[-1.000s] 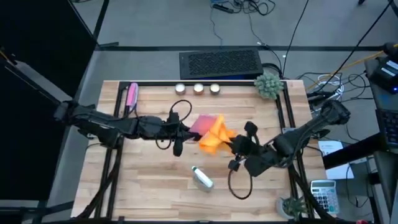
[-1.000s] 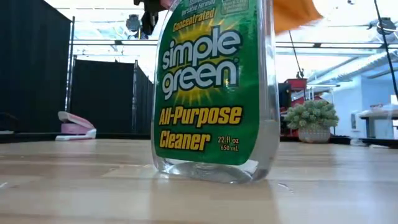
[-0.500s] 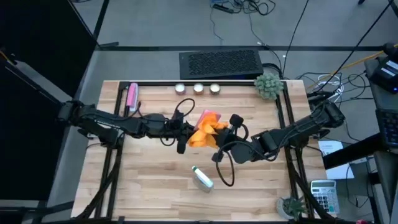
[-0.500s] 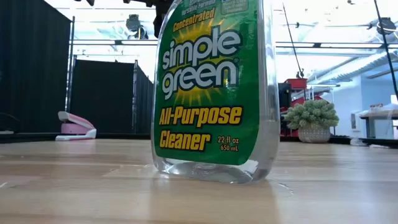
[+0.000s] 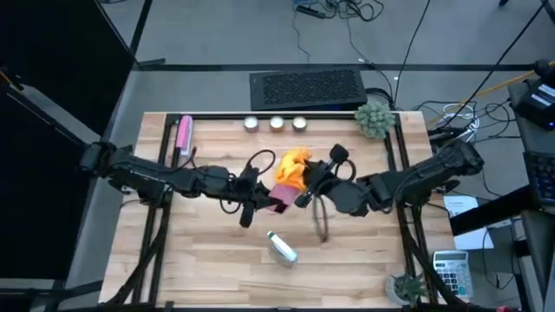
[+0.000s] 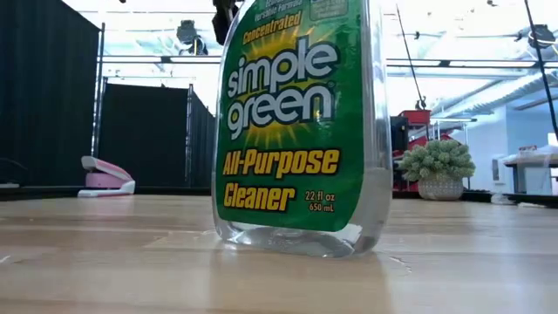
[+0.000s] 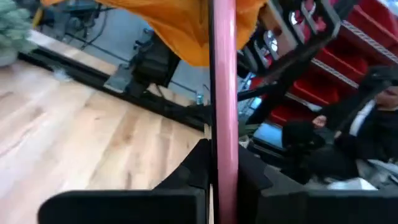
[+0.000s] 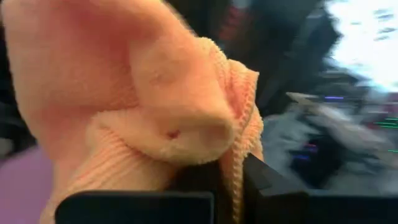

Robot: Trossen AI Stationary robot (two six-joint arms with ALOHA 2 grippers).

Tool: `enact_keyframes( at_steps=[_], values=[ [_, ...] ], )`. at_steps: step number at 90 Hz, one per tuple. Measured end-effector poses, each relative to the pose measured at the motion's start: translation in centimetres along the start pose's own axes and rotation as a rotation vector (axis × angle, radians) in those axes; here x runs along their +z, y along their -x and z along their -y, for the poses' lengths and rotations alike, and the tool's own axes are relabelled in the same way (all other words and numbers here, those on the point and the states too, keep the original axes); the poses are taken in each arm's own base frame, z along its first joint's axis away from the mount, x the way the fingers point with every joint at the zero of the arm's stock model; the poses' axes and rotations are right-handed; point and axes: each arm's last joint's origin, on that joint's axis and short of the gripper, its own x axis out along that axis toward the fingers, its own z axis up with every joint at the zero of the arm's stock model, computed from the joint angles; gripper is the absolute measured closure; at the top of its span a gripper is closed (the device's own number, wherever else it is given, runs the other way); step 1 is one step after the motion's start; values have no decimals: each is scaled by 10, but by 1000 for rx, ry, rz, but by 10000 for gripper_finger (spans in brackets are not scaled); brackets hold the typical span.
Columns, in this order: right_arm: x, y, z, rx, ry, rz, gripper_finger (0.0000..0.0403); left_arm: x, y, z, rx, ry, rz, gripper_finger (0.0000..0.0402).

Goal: Apply microfiber cloth
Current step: Wipe the cellphone with a microfiber cloth

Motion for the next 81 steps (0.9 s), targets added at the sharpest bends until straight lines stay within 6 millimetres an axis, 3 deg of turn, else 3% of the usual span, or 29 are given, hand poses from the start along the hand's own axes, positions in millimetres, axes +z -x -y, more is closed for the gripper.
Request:
enact_keyframes(
  at_steps=[8,18,31,38,54,70,81],
  values=[
    [5,12,7,-11,43,16,402,0,0,-1,28,0,5,388],
    [21,31,23,53,-43,69,402,3,0,-2,58,-2,29,388],
    [16,40,6,220,-91,89,402,3,0,-4,105,-27,41,388],
    [12,37,-7,245,-95,76,402,4,0,-3,92,-31,56,388],
    [-3,6,-29,194,-47,18,402,5,0,-1,70,-66,63,388],
    [-1,-14,-22,153,-10,22,402,2,0,1,74,-91,59,388],
    [12,-17,-7,82,30,73,402,2,1,3,70,-92,51,388]
  ],
)
